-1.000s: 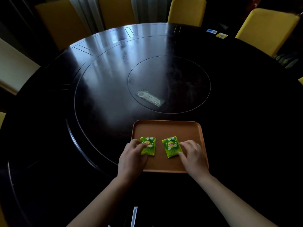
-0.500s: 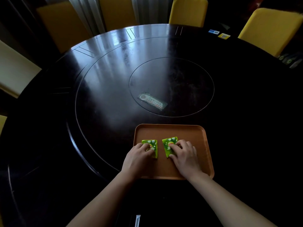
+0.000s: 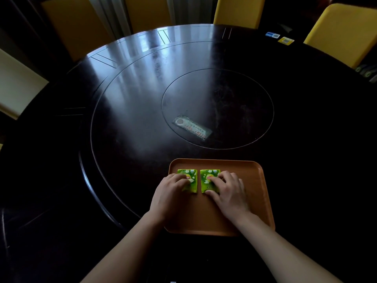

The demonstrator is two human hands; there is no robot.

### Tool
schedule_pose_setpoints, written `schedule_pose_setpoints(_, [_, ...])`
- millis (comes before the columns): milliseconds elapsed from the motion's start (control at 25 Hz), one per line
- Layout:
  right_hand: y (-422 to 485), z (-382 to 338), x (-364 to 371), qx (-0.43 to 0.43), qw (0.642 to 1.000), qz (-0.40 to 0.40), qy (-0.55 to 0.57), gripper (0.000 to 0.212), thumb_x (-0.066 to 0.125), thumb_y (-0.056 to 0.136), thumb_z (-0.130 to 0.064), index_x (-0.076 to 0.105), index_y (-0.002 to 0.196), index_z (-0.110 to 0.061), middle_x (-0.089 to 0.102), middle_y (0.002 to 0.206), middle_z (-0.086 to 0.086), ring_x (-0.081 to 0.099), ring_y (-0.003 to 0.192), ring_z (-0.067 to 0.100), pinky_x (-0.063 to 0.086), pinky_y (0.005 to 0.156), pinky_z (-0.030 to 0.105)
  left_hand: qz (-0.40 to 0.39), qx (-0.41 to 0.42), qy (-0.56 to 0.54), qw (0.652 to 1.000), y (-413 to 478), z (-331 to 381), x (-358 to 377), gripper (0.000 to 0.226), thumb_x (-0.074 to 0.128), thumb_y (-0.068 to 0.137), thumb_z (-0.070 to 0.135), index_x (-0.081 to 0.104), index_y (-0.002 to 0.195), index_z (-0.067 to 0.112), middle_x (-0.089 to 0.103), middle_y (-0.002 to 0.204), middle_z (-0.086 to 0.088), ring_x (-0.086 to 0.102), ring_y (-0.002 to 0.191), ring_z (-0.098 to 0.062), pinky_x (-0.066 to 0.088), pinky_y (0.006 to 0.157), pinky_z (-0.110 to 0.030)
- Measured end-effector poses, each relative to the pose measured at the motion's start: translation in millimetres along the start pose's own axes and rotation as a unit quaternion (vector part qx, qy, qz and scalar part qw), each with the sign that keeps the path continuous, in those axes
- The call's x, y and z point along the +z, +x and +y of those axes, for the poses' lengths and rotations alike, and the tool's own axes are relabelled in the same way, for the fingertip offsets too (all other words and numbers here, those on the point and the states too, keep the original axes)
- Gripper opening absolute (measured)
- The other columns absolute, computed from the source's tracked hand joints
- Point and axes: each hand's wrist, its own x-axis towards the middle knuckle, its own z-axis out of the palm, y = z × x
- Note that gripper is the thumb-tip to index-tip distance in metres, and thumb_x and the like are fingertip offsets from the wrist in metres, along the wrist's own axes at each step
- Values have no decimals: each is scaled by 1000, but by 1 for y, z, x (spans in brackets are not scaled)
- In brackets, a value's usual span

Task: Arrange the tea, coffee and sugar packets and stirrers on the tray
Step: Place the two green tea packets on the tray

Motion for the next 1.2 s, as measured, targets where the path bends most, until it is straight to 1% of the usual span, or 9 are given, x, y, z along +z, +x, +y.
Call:
schedule_pose_setpoints(80, [0, 2, 2, -1, 1000, 13, 14, 45, 76, 78, -42, 68, 118, -22, 61, 106, 4, 56, 99, 26, 45, 79, 40, 35, -1, -5, 999, -3, -5, 1, 31, 84, 76, 21, 78, 106, 16, 72, 117, -8, 65, 110, -32, 51, 91, -45])
schedule_pose_setpoints(160, [0, 3, 4, -9, 1000, 22, 11, 45, 77, 78, -42, 69, 118, -21, 61, 104, 4, 56, 97, 26, 45, 78, 40, 64, -8, 6, 998, -7, -7, 4, 26, 80, 75, 33, 79, 98, 20, 73, 112, -5, 65, 106, -30, 49, 90, -45])
schedule_pose_setpoints(240, [3, 3, 6, -18, 1000, 25, 4, 45, 77, 78, -41, 70, 117, -20, 61, 103, 5, 56, 96, 27, 45, 79, 40, 74, -29, 4, 997, -8, -10, 9, 26, 76, 74, 40, 78, 94, 23, 72, 109, -2, 64, 104, -28, 47, 90, -44])
schedule_pose_setpoints(360, [9, 2, 7, -21, 999, 28, 9, 46, 78, 77, -40, 70, 118, -19, 61, 104, 5, 56, 97, 27, 45, 81, 41, 87, -56, -31, 994, -4, -12, 13, 23, 81, 73, 36, 78, 92, 24, 71, 106, 1, 61, 108, -29, 46, 91, -47])
schedule_pose_setpoints(520, [15, 2, 10, -25, 999, 32, 9, 47, 77, 78, -41, 68, 120, -22, 60, 105, 4, 54, 98, 26, 45, 81, 41, 88, -59, -56, 993, 4, -17, 15, 26, 89, 70, 29, 79, 93, 23, 72, 107, 2, 57, 114, -30, 46, 92, -49])
schedule_pose_setpoints(680, [22, 1, 14, -23, 999, 41, 9, 47, 77, 77, -41, 68, 120, -23, 59, 104, 3, 54, 96, 25, 45, 80, 40, 96, -59, -63, 992, 12, -21, 16, 27, 90, 70, 26, 79, 94, 22, 72, 108, 2, 54, 116, -31, 45, 92, -48])
schedule_pose_setpoints(960, [26, -3, 18, -6, 999, 52, 3, 46, 77, 76, -42, 69, 117, -22, 59, 102, 3, 54, 95, 25, 45, 78, 40, 92, -61, -73, 991, 15, -22, 17, 26, 90, 70, 22, 80, 94, 20, 73, 109, 1, 55, 118, -34, 48, 93, -50])
schedule_pose_setpoints(1200, [28, -7, 18, 9, 999, 50, 1, 46, 78, 76, -42, 69, 116, -22, 60, 102, 3, 54, 95, 25, 46, 79, 40, 90, -71, -87, 990, 17, -19, 13, 23, 88, 71, 17, 81, 93, 16, 73, 108, -2, 55, 116, -36, 50, 92, -52])
